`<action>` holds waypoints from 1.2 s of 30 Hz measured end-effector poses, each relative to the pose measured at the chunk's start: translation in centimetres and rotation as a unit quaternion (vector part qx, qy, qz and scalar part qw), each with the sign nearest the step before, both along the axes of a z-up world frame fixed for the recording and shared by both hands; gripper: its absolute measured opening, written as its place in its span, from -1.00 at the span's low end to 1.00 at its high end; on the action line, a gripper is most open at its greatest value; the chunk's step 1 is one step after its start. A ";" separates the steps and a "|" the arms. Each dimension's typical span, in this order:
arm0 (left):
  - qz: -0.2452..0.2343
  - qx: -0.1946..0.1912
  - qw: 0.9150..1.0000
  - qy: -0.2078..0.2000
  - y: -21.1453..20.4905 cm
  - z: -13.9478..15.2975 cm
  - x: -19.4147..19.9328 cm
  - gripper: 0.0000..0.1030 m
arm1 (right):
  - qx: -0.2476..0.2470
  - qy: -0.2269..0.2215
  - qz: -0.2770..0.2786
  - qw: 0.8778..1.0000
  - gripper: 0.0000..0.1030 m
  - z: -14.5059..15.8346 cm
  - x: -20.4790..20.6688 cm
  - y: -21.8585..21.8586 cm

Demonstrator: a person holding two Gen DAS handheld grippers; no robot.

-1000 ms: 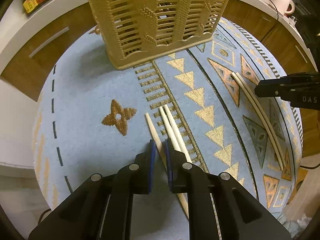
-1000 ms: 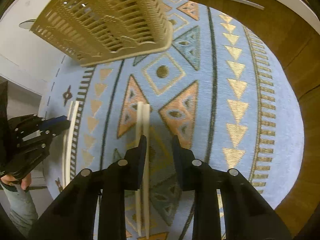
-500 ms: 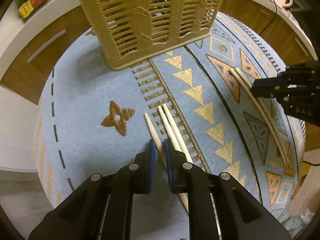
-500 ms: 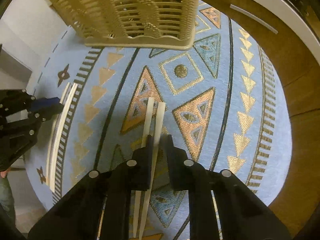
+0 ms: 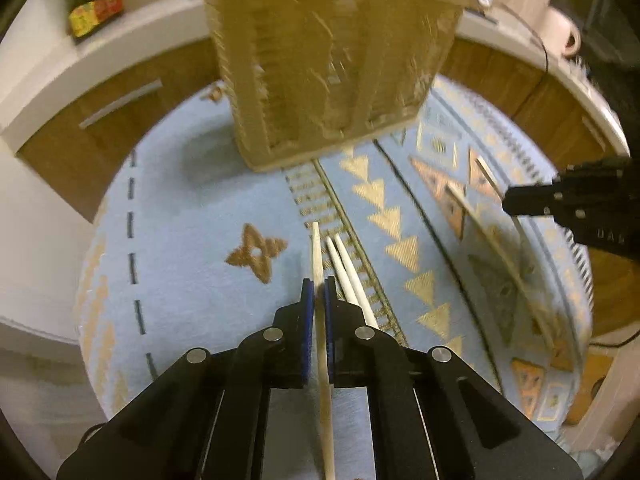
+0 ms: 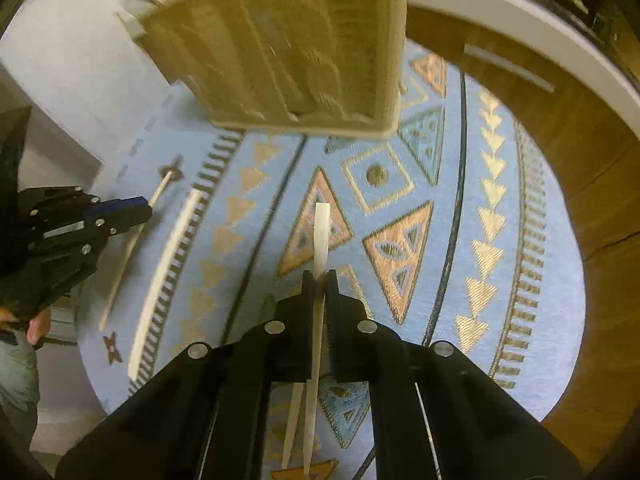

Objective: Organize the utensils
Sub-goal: 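Close the left gripper on a chopstick while the right gripper closes on another chopstick, then carry both chopsticks upright over the caddy and open both grippers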

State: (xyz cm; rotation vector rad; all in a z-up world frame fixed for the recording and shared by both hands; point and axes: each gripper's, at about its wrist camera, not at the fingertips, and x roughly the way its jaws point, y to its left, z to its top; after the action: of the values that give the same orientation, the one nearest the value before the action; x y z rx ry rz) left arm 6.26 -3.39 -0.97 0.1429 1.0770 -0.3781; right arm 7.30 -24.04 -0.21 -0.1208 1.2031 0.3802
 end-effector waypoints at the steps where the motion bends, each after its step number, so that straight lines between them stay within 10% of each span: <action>1: 0.004 -0.013 1.000 -0.014 0.4 0.9 -0.4 -0.94 | 0.006 -0.008 0.001 1.000 -0.92 0.5 -0.3 -0.2; 10: 0.018 -0.098 0.985 -0.139 1.6 9.7 -1.7 -0.94 | 0.054 -0.114 0.003 0.992 -0.92 7.4 -2.3 -1.7; 21: 0.017 -0.174 0.945 -0.278 -1.3 19.0 0.4 -0.94 | 0.116 -0.221 -0.023 0.968 -0.93 14.7 0.1 -1.6; 36: 0.034 -0.197 0.928 -0.314 -2.1 20.9 4.0 -0.94 | 0.117 -0.238 -0.015 0.964 -0.98 19.5 1.3 -1.7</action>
State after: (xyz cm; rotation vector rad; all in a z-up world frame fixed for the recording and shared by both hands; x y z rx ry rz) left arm 10.27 -5.45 19.88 -0.1301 0.3581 -0.4401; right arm 8.59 -25.75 19.29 0.0117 0.6785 0.4349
